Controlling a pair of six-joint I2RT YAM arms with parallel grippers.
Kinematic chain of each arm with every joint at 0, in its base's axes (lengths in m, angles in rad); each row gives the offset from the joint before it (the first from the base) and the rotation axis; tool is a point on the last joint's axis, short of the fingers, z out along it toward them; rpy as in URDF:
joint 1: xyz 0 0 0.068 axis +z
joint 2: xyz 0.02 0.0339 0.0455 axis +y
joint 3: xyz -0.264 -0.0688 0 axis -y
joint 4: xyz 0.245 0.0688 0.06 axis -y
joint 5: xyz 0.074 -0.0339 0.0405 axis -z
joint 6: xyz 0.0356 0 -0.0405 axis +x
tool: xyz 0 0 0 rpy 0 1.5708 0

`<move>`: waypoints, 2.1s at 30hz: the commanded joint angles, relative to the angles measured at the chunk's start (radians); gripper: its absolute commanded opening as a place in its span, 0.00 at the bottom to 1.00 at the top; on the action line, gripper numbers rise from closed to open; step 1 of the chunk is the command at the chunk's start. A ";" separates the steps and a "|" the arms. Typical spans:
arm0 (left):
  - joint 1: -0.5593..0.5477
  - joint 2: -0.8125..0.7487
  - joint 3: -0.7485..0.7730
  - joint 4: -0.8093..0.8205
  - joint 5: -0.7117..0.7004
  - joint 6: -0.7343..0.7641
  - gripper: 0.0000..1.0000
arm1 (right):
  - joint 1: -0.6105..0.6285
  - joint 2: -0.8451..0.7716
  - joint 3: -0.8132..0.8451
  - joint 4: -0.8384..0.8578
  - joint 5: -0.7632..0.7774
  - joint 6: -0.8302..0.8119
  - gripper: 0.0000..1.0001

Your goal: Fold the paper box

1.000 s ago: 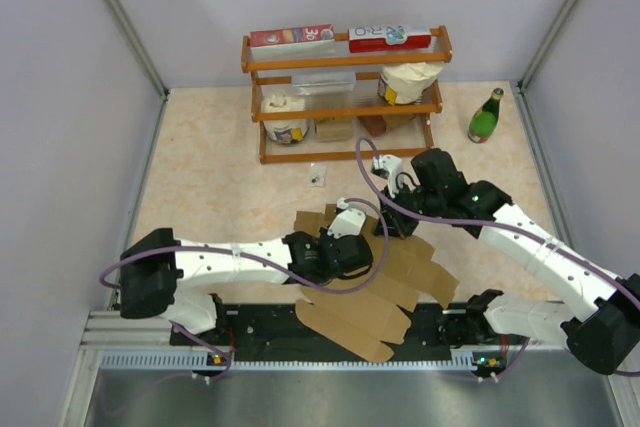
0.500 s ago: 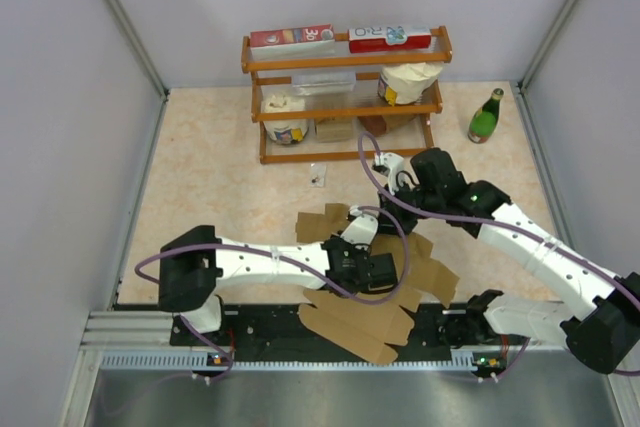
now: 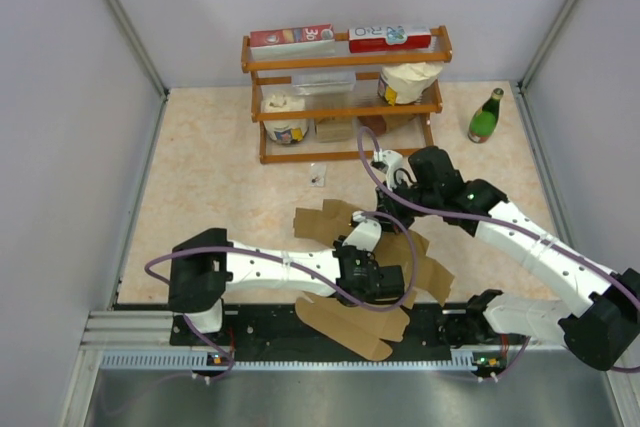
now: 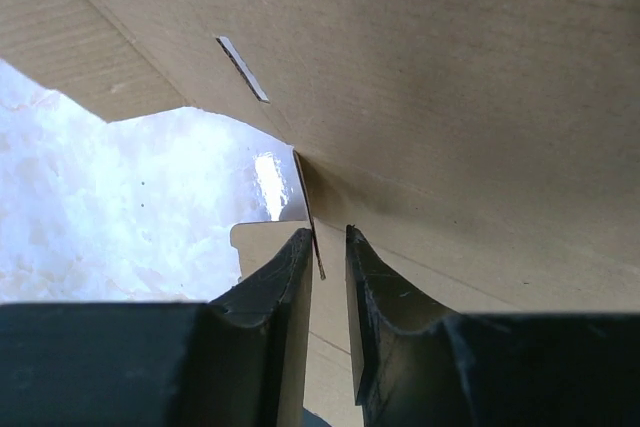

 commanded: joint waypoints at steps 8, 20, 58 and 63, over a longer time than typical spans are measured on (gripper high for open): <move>-0.003 -0.027 -0.008 0.013 -0.014 -0.030 0.10 | 0.012 -0.001 0.000 0.053 -0.001 0.011 0.00; -0.003 -0.156 -0.046 0.059 -0.044 0.016 0.39 | 0.012 0.001 -0.006 0.053 0.022 -0.006 0.00; 0.762 -0.933 -0.649 0.881 0.462 0.533 0.50 | 0.079 -0.103 -0.273 0.541 0.575 -0.182 0.00; 0.776 -0.902 -0.653 0.907 0.496 0.536 0.49 | 0.079 -0.085 -0.292 0.581 0.619 -0.136 0.00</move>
